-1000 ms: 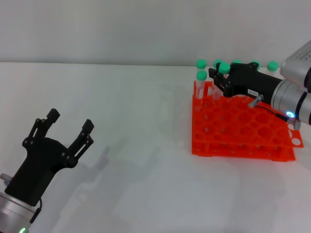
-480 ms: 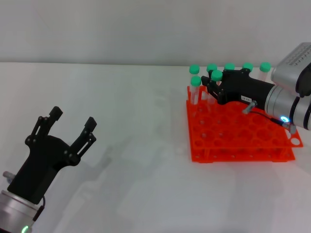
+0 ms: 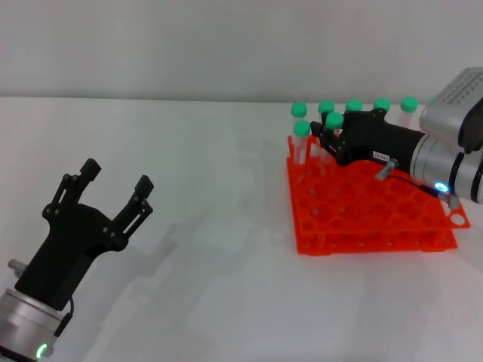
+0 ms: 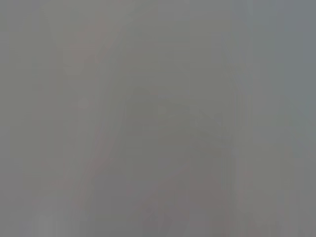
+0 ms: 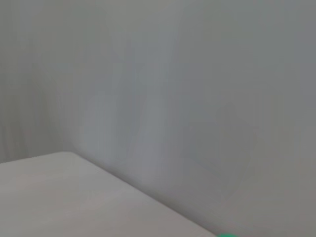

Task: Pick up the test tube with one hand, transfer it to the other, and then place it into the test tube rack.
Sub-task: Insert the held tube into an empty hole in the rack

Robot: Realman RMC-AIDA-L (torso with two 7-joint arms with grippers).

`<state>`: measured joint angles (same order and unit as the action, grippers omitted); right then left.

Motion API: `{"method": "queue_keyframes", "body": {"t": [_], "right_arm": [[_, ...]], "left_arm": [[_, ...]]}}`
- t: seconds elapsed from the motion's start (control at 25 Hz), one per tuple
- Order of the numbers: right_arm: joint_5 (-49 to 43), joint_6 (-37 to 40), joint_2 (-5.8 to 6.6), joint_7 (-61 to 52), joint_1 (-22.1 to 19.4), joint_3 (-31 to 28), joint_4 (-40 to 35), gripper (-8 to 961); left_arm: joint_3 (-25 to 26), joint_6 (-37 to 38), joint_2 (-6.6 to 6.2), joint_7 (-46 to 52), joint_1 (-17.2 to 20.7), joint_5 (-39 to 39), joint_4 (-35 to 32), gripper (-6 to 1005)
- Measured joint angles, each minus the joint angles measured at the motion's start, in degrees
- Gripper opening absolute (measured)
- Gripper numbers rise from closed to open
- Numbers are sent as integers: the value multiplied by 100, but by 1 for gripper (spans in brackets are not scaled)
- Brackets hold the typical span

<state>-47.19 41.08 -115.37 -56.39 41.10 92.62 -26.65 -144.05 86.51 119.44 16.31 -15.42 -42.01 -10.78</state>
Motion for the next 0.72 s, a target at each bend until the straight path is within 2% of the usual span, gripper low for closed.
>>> {"method": "queue_keyframes", "body": {"t": [0.52,0.72], "right_arm": [[-3,-312,-40,-129,-34,120,-70,347],[17,-165,-36,-123,-94,120,-94,354]], "left_arm": [[18,11,-15,178,-98,1,-124,877],[18,8,-28,275,-137,4,-98,877]]}}
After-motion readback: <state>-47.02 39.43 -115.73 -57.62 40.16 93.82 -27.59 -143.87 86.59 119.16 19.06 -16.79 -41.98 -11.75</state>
